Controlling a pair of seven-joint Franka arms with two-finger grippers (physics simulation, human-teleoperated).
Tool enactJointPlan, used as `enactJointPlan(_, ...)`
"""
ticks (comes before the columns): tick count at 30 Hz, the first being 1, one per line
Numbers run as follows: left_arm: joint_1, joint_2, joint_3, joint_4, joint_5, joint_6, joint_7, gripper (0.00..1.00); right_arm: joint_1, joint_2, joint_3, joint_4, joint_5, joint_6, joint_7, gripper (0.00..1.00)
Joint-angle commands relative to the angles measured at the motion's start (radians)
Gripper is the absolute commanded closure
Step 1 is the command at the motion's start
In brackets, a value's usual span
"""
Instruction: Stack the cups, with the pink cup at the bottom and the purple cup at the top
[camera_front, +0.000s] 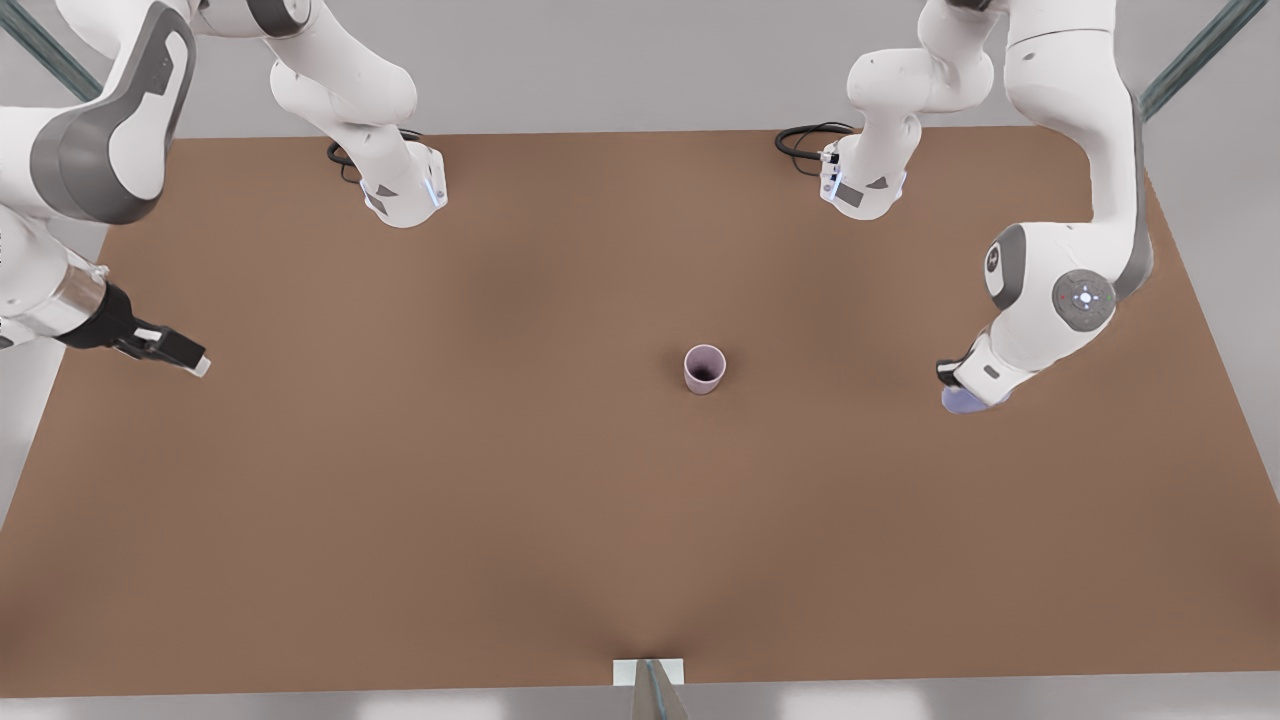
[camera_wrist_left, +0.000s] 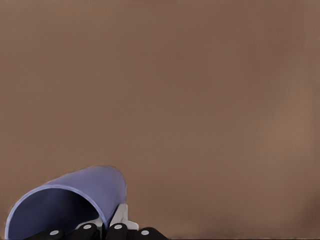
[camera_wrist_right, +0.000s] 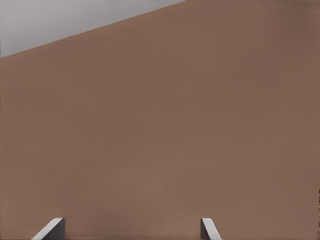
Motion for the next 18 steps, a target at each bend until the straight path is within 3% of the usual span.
enactJointPlan(1,-0.056,0.002,-0.076,0.015,-0.006,-0.150,-0.319,0.79,0.005,0.000,0.001,0.002,-0.002,-0.003,-0.178,0.00)
enactJointPlan(4,-0.065,0.035,-0.217,0.046,-0.018,-0.149,-0.512,0.79,0.002,0.000,-0.002,0.000,-0.008,-0.005,-0.180,0.00)
enactJointPlan(7,-0.085,0.077,-0.292,0.095,-0.059,-0.149,-0.636,0.79,-0.006,0.000,-0.004,0.002,0.008,0.000,-0.181,0.00)
enactJointPlan(18,-0.283,0.255,-0.291,0.308,-0.098,-0.110,-0.935,0.79,-0.012,0.019,-0.002,0.002,-0.002,0.012,-0.181,0.00)
